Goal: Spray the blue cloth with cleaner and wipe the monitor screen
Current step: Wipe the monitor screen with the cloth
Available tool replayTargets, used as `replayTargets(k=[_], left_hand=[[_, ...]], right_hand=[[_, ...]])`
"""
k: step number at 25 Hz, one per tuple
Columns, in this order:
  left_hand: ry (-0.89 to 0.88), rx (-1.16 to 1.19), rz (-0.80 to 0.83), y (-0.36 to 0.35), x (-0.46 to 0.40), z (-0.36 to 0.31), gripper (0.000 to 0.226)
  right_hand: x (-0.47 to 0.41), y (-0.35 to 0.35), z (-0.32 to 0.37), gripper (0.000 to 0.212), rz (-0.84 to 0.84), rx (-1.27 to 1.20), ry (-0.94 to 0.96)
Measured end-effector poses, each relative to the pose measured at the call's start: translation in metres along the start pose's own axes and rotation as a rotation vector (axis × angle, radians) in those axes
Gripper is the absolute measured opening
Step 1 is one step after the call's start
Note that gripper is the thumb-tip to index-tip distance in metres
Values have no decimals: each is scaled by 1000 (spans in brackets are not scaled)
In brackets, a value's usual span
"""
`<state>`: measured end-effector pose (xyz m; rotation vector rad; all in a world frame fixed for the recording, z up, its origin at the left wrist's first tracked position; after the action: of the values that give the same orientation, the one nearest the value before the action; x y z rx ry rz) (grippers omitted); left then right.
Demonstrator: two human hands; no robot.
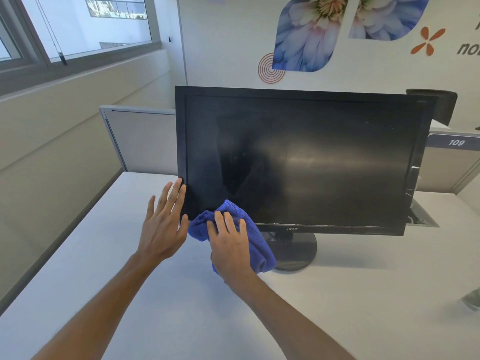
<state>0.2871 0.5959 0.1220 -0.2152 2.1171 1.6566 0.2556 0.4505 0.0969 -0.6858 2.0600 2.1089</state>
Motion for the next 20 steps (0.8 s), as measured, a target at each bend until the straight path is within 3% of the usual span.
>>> replayTargets(k=[7, 20], left_hand=[[48, -32, 4, 1, -2, -19, 77], [-46, -74, -9, -22, 7, -77, 83]], right_hand=[[13, 10, -51, 51, -68, 58, -14], [47, 20, -157, 52, -95, 106, -101]])
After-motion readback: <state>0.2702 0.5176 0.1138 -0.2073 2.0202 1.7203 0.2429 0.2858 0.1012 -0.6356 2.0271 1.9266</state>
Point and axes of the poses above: each hand's wrist, its own x-axis away from the middle knuckle, its own y-axis out of the back of the hand, z = x × y, the point moved 8 cm from there along -x, towards the middle knuckle, and after that the axes turned 1 degree about -z, right-handed, at the moved point
